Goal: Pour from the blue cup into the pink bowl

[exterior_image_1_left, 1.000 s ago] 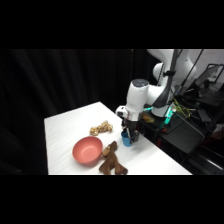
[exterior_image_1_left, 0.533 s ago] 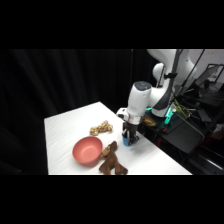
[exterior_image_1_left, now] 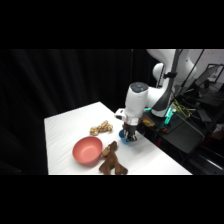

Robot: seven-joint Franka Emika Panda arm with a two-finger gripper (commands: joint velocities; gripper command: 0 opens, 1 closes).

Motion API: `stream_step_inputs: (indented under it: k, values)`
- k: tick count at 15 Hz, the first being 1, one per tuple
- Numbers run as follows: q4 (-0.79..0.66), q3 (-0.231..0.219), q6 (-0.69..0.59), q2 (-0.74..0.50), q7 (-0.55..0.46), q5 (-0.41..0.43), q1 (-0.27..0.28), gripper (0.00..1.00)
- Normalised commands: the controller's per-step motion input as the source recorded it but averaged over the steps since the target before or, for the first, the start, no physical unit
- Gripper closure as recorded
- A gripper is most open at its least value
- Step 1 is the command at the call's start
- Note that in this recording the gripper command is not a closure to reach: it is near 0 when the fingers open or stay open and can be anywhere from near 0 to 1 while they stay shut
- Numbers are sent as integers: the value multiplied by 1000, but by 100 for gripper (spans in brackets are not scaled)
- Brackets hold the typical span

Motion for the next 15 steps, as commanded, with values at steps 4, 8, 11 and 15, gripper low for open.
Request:
stream_step_inputs:
  k: [4, 8, 11, 15]
  values:
    - [245, 102, -891, -562, -421, 173, -149, 6]
    - [451, 165, -618, -306, -364, 96, -173, 6]
    - [612, 188, -257, 191, -293, 122, -115, 6]
    - [752, 131, -67, 485, -248, 108, -63, 6]
